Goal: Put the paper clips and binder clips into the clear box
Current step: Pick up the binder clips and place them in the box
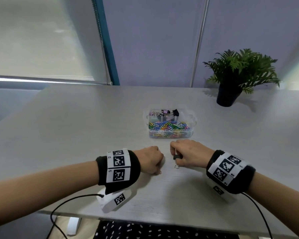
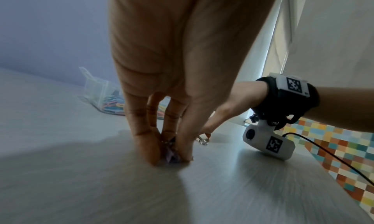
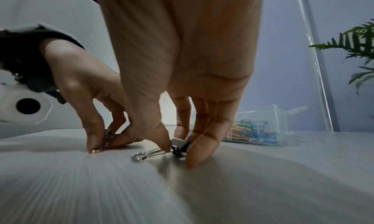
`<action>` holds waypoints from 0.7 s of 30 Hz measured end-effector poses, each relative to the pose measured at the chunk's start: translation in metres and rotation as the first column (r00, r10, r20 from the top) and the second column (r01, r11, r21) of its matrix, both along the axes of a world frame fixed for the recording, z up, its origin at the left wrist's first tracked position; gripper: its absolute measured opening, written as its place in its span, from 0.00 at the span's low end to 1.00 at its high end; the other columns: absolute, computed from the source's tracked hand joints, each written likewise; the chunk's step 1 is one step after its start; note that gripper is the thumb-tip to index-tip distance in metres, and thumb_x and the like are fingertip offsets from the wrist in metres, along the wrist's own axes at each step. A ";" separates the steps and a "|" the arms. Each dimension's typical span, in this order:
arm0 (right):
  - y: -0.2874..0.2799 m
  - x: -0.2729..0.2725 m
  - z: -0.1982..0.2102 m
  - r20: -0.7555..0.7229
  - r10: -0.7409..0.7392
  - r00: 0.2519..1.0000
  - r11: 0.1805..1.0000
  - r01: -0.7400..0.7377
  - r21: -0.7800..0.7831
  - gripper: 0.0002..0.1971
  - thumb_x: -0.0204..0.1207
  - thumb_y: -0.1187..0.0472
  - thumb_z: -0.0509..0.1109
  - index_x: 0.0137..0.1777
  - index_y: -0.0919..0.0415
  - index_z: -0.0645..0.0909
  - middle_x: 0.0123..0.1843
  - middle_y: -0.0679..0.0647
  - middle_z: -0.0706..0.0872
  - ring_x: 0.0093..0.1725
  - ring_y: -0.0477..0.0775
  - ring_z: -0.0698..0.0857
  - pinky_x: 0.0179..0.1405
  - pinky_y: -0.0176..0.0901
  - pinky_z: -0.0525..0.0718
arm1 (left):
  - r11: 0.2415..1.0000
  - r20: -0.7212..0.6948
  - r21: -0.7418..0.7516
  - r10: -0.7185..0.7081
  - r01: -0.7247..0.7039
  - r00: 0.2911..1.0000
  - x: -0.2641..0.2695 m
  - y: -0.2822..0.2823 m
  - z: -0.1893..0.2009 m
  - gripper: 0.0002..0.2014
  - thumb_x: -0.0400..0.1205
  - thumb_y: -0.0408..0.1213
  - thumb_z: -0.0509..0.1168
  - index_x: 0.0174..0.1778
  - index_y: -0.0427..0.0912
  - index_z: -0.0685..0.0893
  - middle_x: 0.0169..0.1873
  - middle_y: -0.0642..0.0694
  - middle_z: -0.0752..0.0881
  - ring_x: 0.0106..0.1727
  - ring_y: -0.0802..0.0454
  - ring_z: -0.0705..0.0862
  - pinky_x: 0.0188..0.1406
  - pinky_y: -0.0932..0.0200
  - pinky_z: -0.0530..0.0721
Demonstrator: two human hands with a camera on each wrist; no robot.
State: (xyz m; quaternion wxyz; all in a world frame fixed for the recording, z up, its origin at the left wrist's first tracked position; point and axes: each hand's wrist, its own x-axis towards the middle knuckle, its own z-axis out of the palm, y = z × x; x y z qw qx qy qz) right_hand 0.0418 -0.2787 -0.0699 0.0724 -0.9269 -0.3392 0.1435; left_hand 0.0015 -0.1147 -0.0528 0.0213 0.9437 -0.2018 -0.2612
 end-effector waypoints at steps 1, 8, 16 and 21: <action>-0.001 0.001 0.001 0.001 0.003 1.000 1.000 -0.003 -0.005 0.10 0.72 0.59 0.65 0.53 0.57 0.74 0.48 0.52 0.77 0.46 0.51 0.71 0.41 0.42 0.68 | 1.000 -0.010 0.004 -0.027 0.027 1.000 0.001 0.001 0.000 0.13 0.80 0.39 0.65 0.57 0.37 0.82 0.61 0.36 0.75 0.61 0.40 0.76 0.59 0.55 0.75; -0.011 0.021 0.008 -0.084 0.069 0.994 0.995 -0.063 0.078 0.08 0.70 0.61 0.68 0.47 0.59 0.78 0.38 0.46 0.74 0.41 0.48 0.73 0.42 0.39 0.71 | 0.989 0.016 0.029 -0.143 0.143 0.990 0.004 0.001 -0.005 0.13 0.79 0.35 0.63 0.58 0.34 0.78 0.61 0.35 0.74 0.57 0.36 0.78 0.53 0.51 0.75; -0.042 0.065 0.053 -0.468 -0.145 0.872 0.722 0.416 0.552 0.04 0.74 0.69 0.71 0.46 0.68 0.79 0.31 0.56 0.83 0.28 0.47 0.81 0.25 0.37 0.82 | 0.985 -0.009 -0.101 -0.142 0.140 0.990 0.010 0.012 -0.021 0.10 0.76 0.31 0.60 0.53 0.37 0.75 0.56 0.38 0.76 0.54 0.37 0.78 0.52 0.41 0.80; -0.049 0.103 0.064 -0.491 -0.336 0.804 0.506 0.593 0.626 0.07 0.72 0.71 0.72 0.38 0.61 0.79 0.31 0.56 0.83 0.26 0.48 0.82 0.25 0.36 0.84 | 0.986 -0.117 -0.163 -0.067 0.047 0.991 0.011 0.027 -0.011 0.06 0.77 0.33 0.58 0.48 0.45 0.77 0.53 0.47 0.76 0.51 0.46 0.80 0.50 0.45 0.83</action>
